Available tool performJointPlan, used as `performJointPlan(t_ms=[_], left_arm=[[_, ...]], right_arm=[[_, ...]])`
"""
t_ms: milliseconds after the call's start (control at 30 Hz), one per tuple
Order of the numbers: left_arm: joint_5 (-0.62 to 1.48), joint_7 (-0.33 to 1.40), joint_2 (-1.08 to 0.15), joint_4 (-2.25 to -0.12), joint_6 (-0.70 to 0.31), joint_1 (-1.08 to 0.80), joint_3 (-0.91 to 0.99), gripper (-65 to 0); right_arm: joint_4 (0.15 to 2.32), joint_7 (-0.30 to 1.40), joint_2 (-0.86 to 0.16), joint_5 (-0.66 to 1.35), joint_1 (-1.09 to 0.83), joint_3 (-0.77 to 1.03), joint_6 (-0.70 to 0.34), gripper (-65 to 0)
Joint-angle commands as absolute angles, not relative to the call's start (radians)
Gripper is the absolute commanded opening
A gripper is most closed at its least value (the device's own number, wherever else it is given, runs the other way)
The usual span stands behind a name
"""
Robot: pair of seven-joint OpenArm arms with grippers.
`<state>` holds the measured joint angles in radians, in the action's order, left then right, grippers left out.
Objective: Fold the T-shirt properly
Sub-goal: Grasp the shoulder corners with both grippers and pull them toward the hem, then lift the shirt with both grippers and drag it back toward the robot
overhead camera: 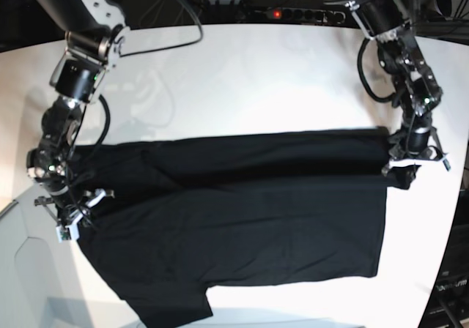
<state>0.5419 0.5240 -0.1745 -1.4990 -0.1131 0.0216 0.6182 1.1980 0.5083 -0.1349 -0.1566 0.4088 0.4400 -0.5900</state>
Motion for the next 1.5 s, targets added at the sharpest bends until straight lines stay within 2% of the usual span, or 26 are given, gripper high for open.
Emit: performJointPlan(t_ms=[0,567,633,733,833,900,967,1100,1267,1333,1467], left_arm=[[0.549,0.498,-0.191,-1.503,-0.120,0.050,0.622,-64.9],[0.549,0.498,-0.191,-1.351,-0.116,0.143,0.622,-64.5],[0.549,0.498,-0.193,-1.339,-0.117,0.154,0.622,-62.8],[0.550,0.498,-0.206,-1.325,-0.116,0.162,0.621,-52.4],[0.550,0.498,-0.216,-1.325,-0.120,0.170,0.579,-34.4],[0.553,0.495,-0.228,-1.339,-0.122,0.165,0.555,-21.4],[0.556,0.495,-0.229,-1.357,-0.124,0.143,0.552,-14.0],[0.561,0.489,-0.231,-1.420,-0.125,0.056,0.553,-17.2],[0.555,0.487,-0.231,-1.442,-0.125,-0.042,0.555,-29.5],[0.553,0.486,-0.231,-1.426,-0.125,-0.056,0.555,-30.1],[0.552,0.487,-0.225,-1.402,-0.119,-0.059,0.555,-27.2]], right_arm=[[1.202,0.478,-0.154,-0.147,0.440,0.441,-0.587,-65.0],[1.130,0.455,-0.153,-0.147,0.479,0.441,-0.587,-64.8],[1.130,0.456,-0.153,-0.147,0.479,0.441,-0.587,-59.0],[1.130,0.456,-0.153,-0.147,0.478,0.441,-0.587,-45.8],[1.138,0.456,-0.151,-0.147,0.475,0.441,-0.587,-34.1],[1.138,0.456,-0.151,-0.147,0.475,0.441,-0.587,-29.6],[1.148,0.456,-0.151,-0.147,0.470,0.443,-0.587,-27.8],[1.234,0.456,-0.153,-0.147,0.401,0.443,-0.587,-27.5],[1.369,0.458,-0.148,-0.143,0.285,0.443,-0.587,-27.4],[1.400,0.458,-0.147,-0.143,0.237,0.443,-0.587,-27.4],[1.443,0.458,-0.151,-0.142,0.170,0.450,-0.588,-27.4]])
